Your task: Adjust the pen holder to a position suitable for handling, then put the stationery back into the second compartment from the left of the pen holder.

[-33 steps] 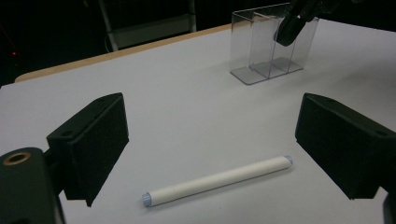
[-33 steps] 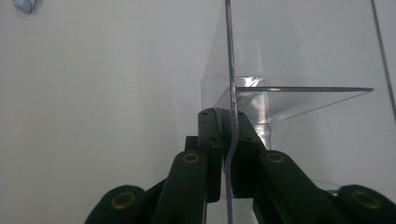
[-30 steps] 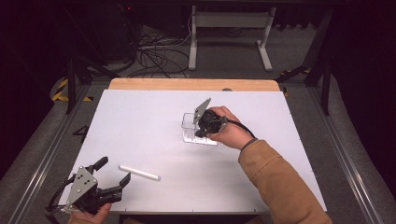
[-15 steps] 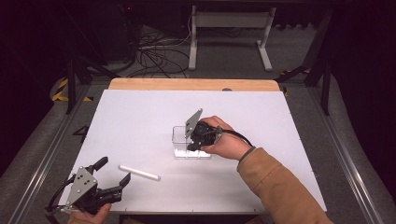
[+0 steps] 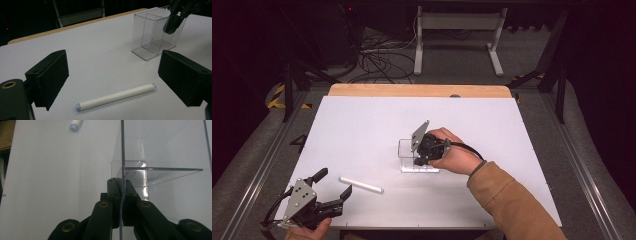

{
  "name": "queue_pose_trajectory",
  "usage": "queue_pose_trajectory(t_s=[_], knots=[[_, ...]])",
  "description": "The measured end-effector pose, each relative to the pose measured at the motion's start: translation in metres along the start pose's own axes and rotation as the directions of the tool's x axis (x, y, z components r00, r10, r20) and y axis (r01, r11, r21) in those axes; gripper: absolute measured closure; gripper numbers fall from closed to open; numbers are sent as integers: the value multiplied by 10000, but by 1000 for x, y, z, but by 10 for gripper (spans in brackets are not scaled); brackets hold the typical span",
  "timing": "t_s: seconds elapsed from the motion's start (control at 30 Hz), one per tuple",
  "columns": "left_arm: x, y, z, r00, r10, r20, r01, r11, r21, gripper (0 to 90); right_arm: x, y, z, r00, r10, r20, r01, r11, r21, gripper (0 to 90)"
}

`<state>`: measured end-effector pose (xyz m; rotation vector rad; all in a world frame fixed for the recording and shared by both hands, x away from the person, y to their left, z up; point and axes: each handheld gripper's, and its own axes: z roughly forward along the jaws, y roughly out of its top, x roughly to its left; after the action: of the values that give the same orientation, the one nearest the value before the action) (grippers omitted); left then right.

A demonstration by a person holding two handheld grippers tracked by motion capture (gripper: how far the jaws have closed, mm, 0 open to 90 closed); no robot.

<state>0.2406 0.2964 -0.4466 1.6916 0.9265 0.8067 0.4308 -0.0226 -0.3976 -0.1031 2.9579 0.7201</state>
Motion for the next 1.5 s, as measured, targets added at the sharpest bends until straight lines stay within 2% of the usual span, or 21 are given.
queue_pose_trajectory(t_s=[0.1, 0.23, 0.27, 0.33, 0.37, 0.43, 0.47, 0.53, 0.57, 0.63, 0.67, 0.7, 0.73, 0.8, 0.83, 0.87, 1.0, 1.13, 1.37, 1.43, 1.5], knots=[[0, 0, 0, 10000, -37, 15, 37, 10000, 9, 104, 0, 0, 0, 10000, 8, 1, -8, 10000, -18, 858], [0, 0, 0, 10000, -3, 8, 3, 10000, -5, 104, 2, -1, -5, 9993, 322, 182, -317, 9990, -303, 693], [0, 0, 0, 10000, -35, 16, 35, 10000, 8, 104, 3, -2, -10, 9977, 580, 345, -559, 9967, -585, 597], [0, 0, 0, 10000, -15, -1, 15, 10000, 14, 104, 4, -3, -13, 9967, 638, 501, -598, 9952, -771, 562], [0, 0, -1, 10000, -64, -16, 64, 10000, -6, 104, 8, -4, -17, 9937, 861, 716, -772, 9900, -1185, 500], [0, 0, -2, 10000, -80, -57, 79, 9999, -70, 104, 12, -2, -23, 9895, 1061, 978, -906, 9844, -1511, 440], [1, 1, -3, 9999, -82, -83, 81, 9999, -102, 104, 12, -2, -23, 9895, 1061, 978, -906, 9844, -1511, 440], [1, 1, -2, 9999, -93, -72, 93, 9999, -97, 104, 18, 1, -30, 9840, 1286, 1234, -1008, 9725, -2100, 386], [1, 1, -2, 9999, -94, -65, 94, 9999, -77, 104, 18, 1, -30, 9840, 1286, 1234, -1008, 9725, -2100, 386], [1, 1, -2, 10000, -50, -79, 49, 10000, -80, 104, 23, 4, -34, 9788, 1551, 1337, -1168, 9592, -2575, 340], [1, 1, -3, 9999, -94, -83, 94, 9999, -103, 104, 26, 7, -35, 9758, 1737, 1326, -1293, 9481, -2905, 317], [2, 1, -4, 9999, -75, -76, 74, 9999, -119, 104, 28, 9, -35, 9735, 1853, 1337, -1373, 9421, -3060, 303], [2, 1, -4, 9999, -75, -76, 74, 9999, -119, 104, 28, 9, -35, 9735, 1853, 1337, -1373, 9421, -3060, 303], [2, 1, -5, 9999, -136, -92, 135, 9998, -115, 104, 31, 13, -34, 9714, 1990, 1297, -1480, 9340, -3251, 289], [2, 0, -5, 9998, -150, -99, 149, 9998, -129, 104, 33, 17, -33, 9693, 2134, 1221, -1594, 9236, -3487, 270], [3, 0, -5, 9998, -135, -114, 133, 9998, -136, 104, 33, 17, -33, 9693, 2134, 1221, -1594, 9236, -3487, 270], [4, 0, -7, 9998, -134, -127, 132, 9998, -149, 104, 35, 25, -29, 9645, 2371, 1160, -1782, 9092, -3764, 236], [5, 0, -7, 9997, -183, -134, 181, 9997, -137, 104, 37, 32, -26, 9631, 2440, 1138, -1825, 9023, -3905, 222], [5, -1, -7, 9998, -147, -137, 145, 9998, -162, 104, 40, 38, -24, 9651, 2389, 1075, -1787, 9003, -3969, 216], [5, -1, -7, 9997, -184, -158, 182, 9997, -152, 104, 40, 39, -24, 9632, 2454, 1098, -1825, 8966, -4034, 211], [5, -1, -7, 9997, -188, -162, 185, 9997, -159, 104, 41, 41, -22, 9576, 2665, 1094, -1985, 8856, -4199, 206]])
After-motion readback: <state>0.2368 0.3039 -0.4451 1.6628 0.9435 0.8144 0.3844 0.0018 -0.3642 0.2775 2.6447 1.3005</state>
